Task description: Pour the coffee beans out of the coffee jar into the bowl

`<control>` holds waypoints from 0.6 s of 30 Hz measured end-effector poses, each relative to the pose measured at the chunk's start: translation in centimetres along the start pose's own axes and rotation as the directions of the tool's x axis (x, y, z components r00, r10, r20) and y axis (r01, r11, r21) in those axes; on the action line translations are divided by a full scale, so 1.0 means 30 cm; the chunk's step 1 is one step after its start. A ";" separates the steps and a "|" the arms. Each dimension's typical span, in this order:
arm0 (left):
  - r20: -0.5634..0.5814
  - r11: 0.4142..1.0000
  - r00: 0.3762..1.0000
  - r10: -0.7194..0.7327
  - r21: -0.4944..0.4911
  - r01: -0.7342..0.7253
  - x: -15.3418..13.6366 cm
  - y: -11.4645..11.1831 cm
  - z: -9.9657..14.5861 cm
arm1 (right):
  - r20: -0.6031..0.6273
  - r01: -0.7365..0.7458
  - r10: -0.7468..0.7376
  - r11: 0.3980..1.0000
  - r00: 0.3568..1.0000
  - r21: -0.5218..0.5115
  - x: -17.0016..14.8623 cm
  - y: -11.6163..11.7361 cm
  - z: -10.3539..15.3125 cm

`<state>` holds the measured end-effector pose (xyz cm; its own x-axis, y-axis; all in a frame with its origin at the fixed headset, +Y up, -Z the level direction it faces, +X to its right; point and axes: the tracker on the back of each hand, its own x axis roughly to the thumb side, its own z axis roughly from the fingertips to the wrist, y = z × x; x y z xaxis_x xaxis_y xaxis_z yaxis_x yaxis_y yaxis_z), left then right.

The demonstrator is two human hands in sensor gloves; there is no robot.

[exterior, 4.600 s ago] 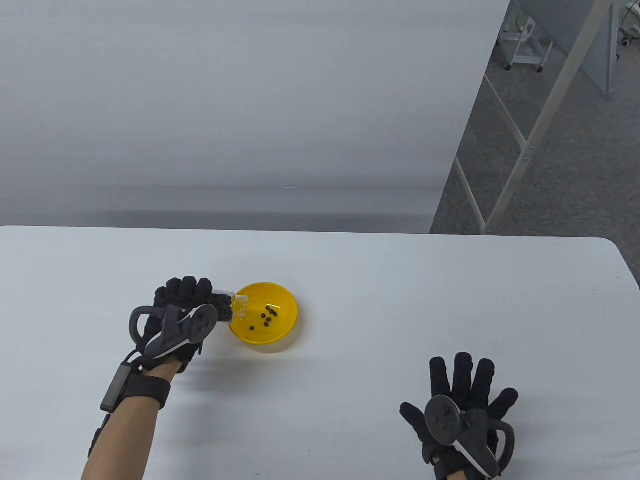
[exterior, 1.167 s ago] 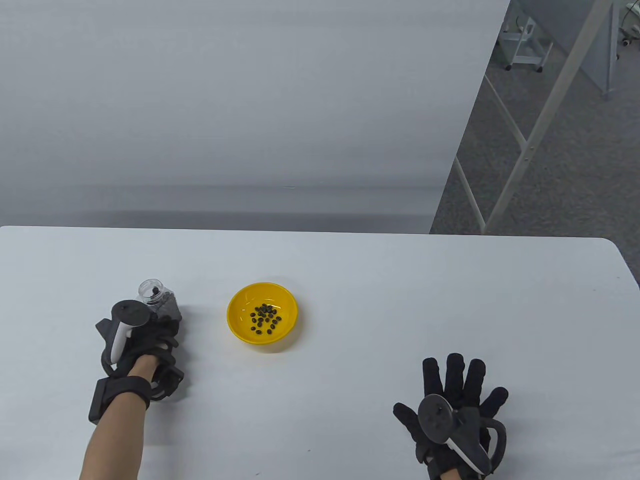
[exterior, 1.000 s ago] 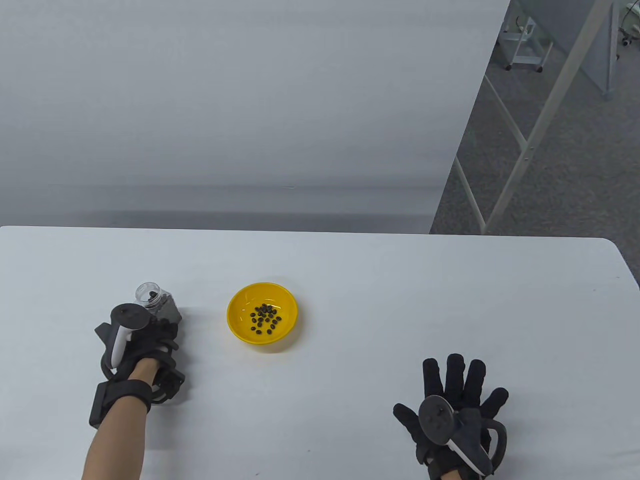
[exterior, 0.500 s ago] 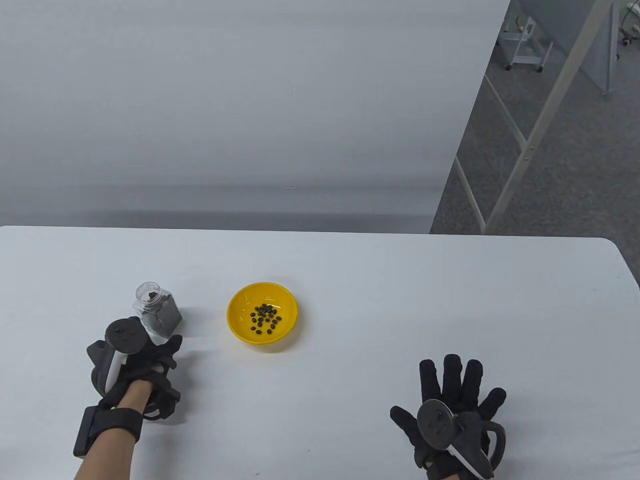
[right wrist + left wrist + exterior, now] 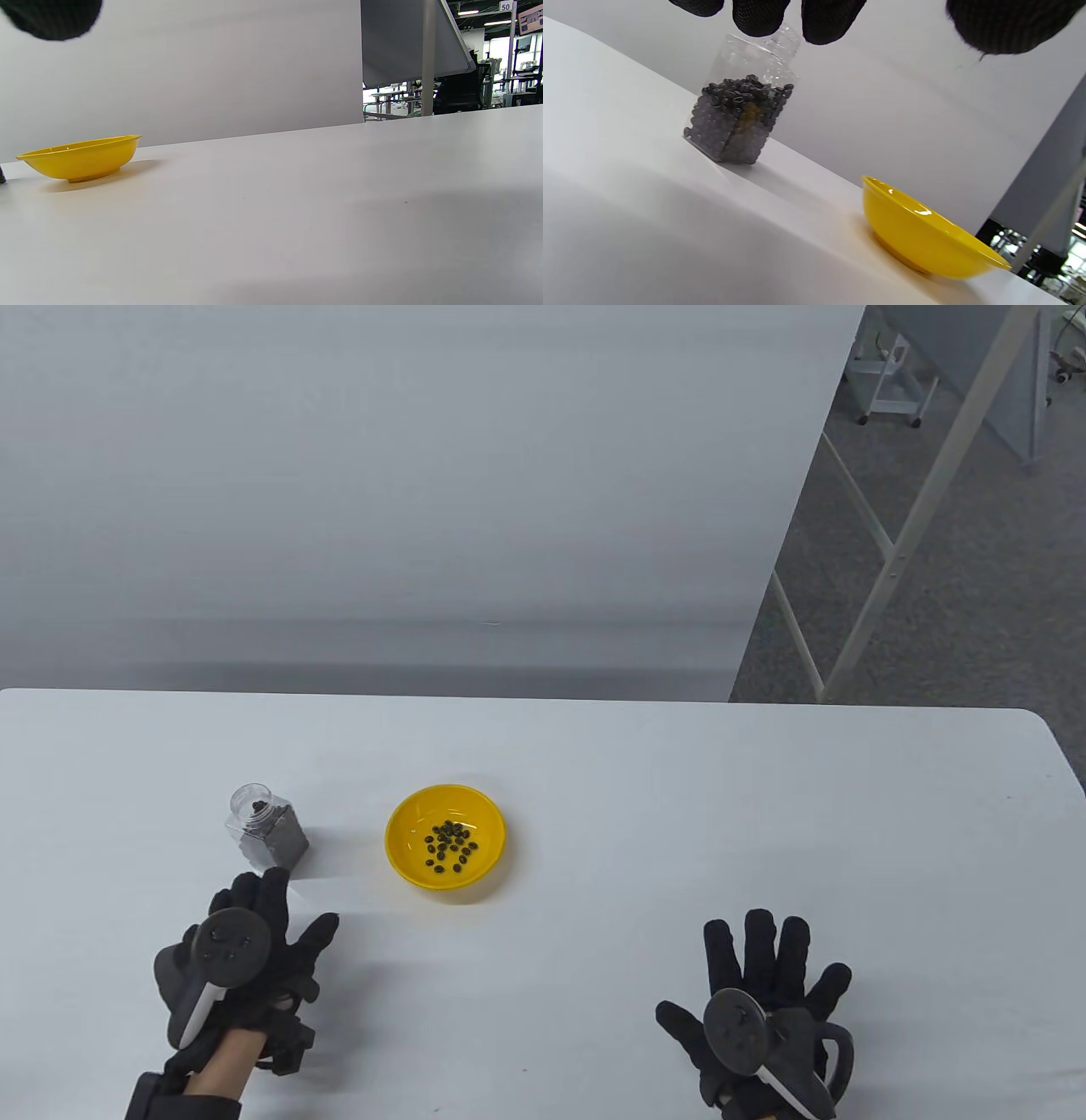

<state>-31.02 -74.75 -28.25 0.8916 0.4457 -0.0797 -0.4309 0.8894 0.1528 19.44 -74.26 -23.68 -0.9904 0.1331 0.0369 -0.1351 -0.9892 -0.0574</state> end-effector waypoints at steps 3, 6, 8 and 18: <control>0.062 0.998 0.997 -0.054 0.019 0.053 0.039 -0.016 0.034 | 0.001 -0.005 0.005 1.000 1.000 0.008 0.001 -0.001 0.000; 0.105 0.998 0.992 -0.070 0.017 0.069 0.074 -0.027 0.052 | 0.000 -0.005 0.005 1.000 1.000 0.010 0.001 -0.003 0.000; 0.154 0.996 0.984 -0.091 0.018 0.090 0.107 -0.037 0.067 | -0.001 -0.009 0.009 1.000 1.000 0.010 0.001 -0.003 -0.001; 0.355 0.972 0.906 -0.230 0.048 0.228 0.246 -0.088 0.128 | 0.007 -0.039 0.039 0.999 0.999 0.026 0.018 0.010 -0.035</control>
<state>-22.76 -74.21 -25.46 0.9564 0.1633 0.2420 -0.2091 0.9616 0.1775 18.83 -74.42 -24.73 -0.9947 0.0939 0.0420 -0.0953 -0.9949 -0.0328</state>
